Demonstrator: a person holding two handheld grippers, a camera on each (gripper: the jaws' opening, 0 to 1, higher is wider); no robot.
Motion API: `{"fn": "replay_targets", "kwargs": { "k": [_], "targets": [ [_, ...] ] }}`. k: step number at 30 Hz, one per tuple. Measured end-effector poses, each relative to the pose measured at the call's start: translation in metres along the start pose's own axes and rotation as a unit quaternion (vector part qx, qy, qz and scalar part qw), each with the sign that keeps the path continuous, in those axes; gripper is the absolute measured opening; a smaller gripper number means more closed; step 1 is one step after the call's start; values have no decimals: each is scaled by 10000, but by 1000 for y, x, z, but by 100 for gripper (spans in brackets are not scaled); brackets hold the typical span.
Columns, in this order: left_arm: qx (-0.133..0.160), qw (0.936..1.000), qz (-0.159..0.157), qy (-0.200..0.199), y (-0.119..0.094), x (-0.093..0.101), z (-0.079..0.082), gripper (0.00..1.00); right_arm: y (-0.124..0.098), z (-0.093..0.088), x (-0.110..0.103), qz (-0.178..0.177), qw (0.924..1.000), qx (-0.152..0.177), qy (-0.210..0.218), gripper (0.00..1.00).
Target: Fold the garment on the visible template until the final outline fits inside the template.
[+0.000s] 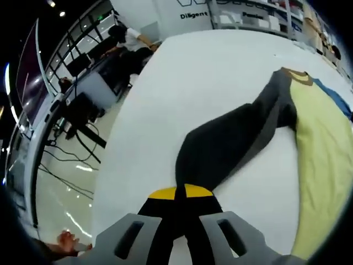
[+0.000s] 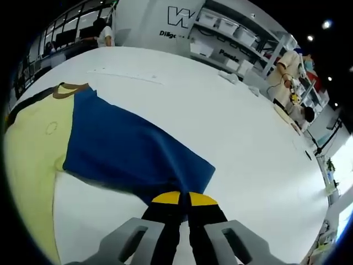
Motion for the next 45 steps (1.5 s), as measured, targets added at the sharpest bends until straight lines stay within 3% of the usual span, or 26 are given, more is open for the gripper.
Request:
{"fn": "replay_targets", "kwargs": {
  "k": [18, 21, 23, 25, 28, 33, 42, 45],
  "targets": [
    [-23, 10000, -37, 86, -2, 0, -2, 0, -16, -27, -1, 83, 9998, -131, 116, 0],
    [-18, 9999, -101, 45, -3, 1, -2, 1, -17, -30, -4, 239, 9994, -171, 191, 0],
    [-33, 9998, -206, -9, -5, 3, -2, 3, -19, -29, -8, 404, 9972, 61, 634, 11],
    [-13, 9993, -342, -116, -9, 6, -1, 11, -24, -26, -12, 694, 9896, 311, 1223, 23],
    [41, 9988, -471, -140, -15, 9, 2, 22, -30, -29, -10, 892, 9799, 392, 1741, 31],
    [371, 9952, -888, -145, -31, 20, 14, 32, -38, -28, 1, 936, 9753, 556, 1922, 33],
    [969, 9890, -1113, -45, -62, 25, 32, 56, -36, -22, 19, 822, 9698, 656, 2203, 33],
    [1243, 9839, -1286, 63, -74, 30, 37, 67, -31, -21, 19, 840, 9675, 636, 2297, 32]
  ]
}}
Point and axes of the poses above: the point that each gripper's makers call its tool centre point, and the gripper's own axes: y roughly forward along the fingers, x roughly to its right, z roughly out of its top, the point moved 2 cm from there along -y, roughly backward along the fingers, and after that the axes turned 11 degrees about z, right-handed, at the moved point
